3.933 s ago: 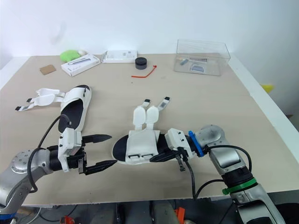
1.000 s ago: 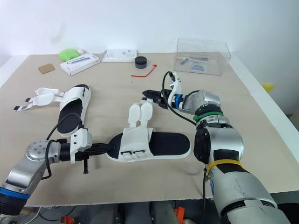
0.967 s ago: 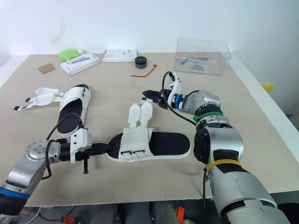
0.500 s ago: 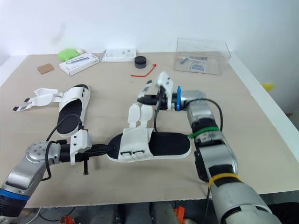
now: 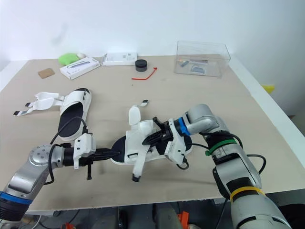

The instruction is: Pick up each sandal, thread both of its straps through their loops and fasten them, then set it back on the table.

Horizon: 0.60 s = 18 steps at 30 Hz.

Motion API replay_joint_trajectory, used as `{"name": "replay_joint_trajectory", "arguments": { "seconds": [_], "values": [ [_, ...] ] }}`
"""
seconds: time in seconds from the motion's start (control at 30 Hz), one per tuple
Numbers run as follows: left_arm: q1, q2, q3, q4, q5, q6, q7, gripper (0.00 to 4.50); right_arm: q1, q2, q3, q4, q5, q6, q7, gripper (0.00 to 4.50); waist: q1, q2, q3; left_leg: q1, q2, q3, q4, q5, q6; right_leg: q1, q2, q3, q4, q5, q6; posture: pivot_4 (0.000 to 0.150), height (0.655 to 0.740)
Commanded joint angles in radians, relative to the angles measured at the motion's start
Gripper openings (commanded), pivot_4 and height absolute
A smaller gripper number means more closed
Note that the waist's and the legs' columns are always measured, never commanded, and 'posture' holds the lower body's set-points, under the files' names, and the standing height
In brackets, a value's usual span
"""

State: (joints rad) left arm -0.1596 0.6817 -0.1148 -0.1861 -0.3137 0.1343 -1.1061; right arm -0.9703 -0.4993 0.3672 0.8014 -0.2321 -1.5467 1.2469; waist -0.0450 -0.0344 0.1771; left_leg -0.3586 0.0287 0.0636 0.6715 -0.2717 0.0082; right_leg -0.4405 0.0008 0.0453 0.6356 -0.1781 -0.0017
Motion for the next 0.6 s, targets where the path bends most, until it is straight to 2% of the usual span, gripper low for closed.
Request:
{"name": "replay_joint_trajectory", "arguments": {
  "seconds": [0.03,0.13,0.2,0.3,0.33,0.47,0.6],
  "values": [
    [-0.013,0.000,-0.004,0.007,0.005,0.001,-0.004,0.00,-0.029,-0.040,0.028,0.004,-0.068,-0.010,-0.098,0.18,0.000,0.000,0.000,0.000,0.000,0.001,0.000,0.000,0.000,0.000,0.000,0.001,0.000,0.000,0.000,0.150,0.7400],
    [-0.016,-0.003,-0.006,0.011,0.003,0.003,-0.004,0.00,-0.009,-0.084,0.119,-0.055,0.007,0.089,-0.121,0.18,0.000,0.000,0.000,0.001,0.000,0.001,0.000,0.000,0.000,0.000,0.000,0.001,0.001,0.000,0.000,0.150,0.7400],
    [-0.019,-0.003,-0.006,0.016,0.004,0.003,-0.008,0.00,0.004,-0.121,0.175,-0.115,0.096,0.156,-0.123,0.73,0.000,0.000,0.000,0.001,0.000,0.002,0.000,0.000,0.000,-0.001,0.000,0.002,0.001,0.000,0.000,0.150,0.7400],
    [-0.026,0.000,-0.006,0.031,0.007,0.001,-0.013,0.00,0.029,-0.203,0.249,-0.239,0.268,0.256,-0.083,2.04,0.001,0.000,0.000,0.001,0.000,0.002,0.000,0.000,0.000,-0.001,0.000,0.003,0.001,0.000,0.000,0.150,0.7400],
    [-0.031,0.001,-0.004,0.038,0.008,0.001,-0.015,0.00,0.040,-0.230,0.260,-0.279,0.320,0.285,-0.072,2.32,0.002,0.000,0.000,0.000,0.000,0.002,0.000,0.000,0.001,-0.001,0.000,0.003,0.001,0.000,0.001,0.150,0.7400],
    [-0.069,0.001,0.006,0.084,0.009,-0.001,-0.015,0.00,0.100,-0.332,0.251,-0.444,0.514,0.427,-0.019,4.30,0.003,0.000,0.000,0.000,0.000,0.002,-0.001,-0.002,0.004,-0.001,-0.001,0.002,0.001,-0.002,0.003,0.150,0.7400],
    [-0.082,-0.006,0.000,0.092,-0.004,0.008,-0.023,0.00,0.202,-0.412,0.171,-0.611,0.664,0.654,-0.007,4.42,0.002,0.000,0.000,0.000,0.000,0.002,-0.001,-0.003,0.006,-0.001,0.000,0.002,0.001,-0.001,0.004,0.150,0.7400]
  ]
}}
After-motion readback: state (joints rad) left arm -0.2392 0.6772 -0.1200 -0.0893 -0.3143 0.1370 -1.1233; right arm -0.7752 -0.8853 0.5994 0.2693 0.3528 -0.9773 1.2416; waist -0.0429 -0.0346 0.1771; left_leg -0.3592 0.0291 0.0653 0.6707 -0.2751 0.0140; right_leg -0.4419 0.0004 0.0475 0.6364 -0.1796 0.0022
